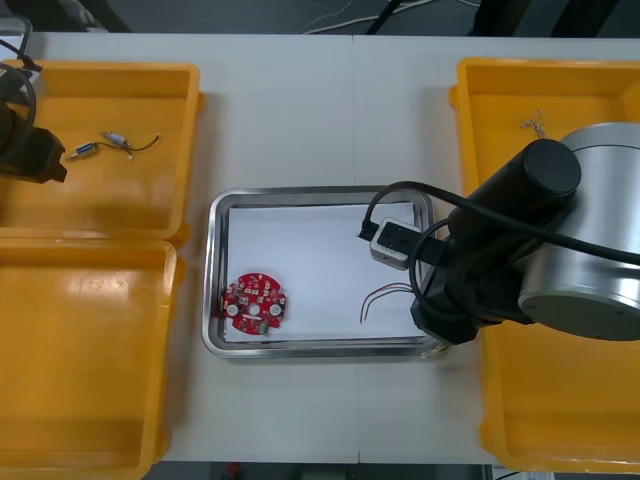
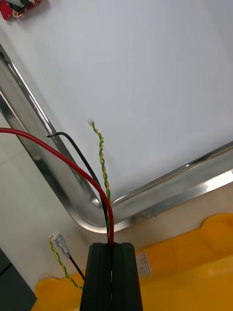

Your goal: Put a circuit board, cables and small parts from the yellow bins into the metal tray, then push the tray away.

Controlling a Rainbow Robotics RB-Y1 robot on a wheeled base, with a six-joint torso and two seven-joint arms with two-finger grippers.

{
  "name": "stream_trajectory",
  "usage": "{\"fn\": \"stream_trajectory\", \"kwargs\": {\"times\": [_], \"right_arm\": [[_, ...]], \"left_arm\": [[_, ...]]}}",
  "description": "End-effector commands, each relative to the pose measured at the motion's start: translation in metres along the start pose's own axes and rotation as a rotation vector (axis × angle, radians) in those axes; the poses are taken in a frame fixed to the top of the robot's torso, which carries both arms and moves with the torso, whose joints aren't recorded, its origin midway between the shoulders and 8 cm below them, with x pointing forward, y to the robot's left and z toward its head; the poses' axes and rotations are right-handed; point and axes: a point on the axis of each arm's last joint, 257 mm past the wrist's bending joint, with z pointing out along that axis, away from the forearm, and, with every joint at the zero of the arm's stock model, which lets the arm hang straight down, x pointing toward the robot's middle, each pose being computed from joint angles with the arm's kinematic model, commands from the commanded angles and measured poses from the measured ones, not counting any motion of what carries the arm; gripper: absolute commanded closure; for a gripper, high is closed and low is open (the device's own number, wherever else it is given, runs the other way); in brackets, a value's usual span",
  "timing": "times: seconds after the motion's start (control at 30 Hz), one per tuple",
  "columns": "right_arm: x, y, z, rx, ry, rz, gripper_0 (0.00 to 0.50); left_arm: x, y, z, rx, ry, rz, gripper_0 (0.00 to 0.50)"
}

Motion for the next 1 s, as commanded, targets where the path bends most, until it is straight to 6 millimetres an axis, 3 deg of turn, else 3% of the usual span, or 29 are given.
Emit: {"fn": "stream_trajectory", "kwargs": {"times": [0.03,0.27,0.57,0.8,1.0], "right_arm": [[-0.028,0.006,0.005,0.031,-0.025,-0.153,0.5],[-0.054,0.011,0.022,0.047,-0.022,-0.223,0.5],[-0.069,0.014,0.036,0.073,0.01,-0.29,0.5],[-0.082,0.021,0.05,0.073,0.01,-0.344,0.5],[-0.089,0.027,0.062,0.061,0.009,-0.368,0.5]], "left_arm": [[-0.043,0.025,-0.024,-0.041,-0.084,0.129,0.0],[-0.067,0.025,-0.015,-0.033,-0.117,0.216,0.0],[-0.086,0.021,-0.002,-0.016,-0.144,0.288,0.0],[-0.104,0.004,0.014,-0.014,-0.188,0.359,0.0],[-0.105,-0.014,0.027,0.004,-0.209,0.384,0.0]]}}
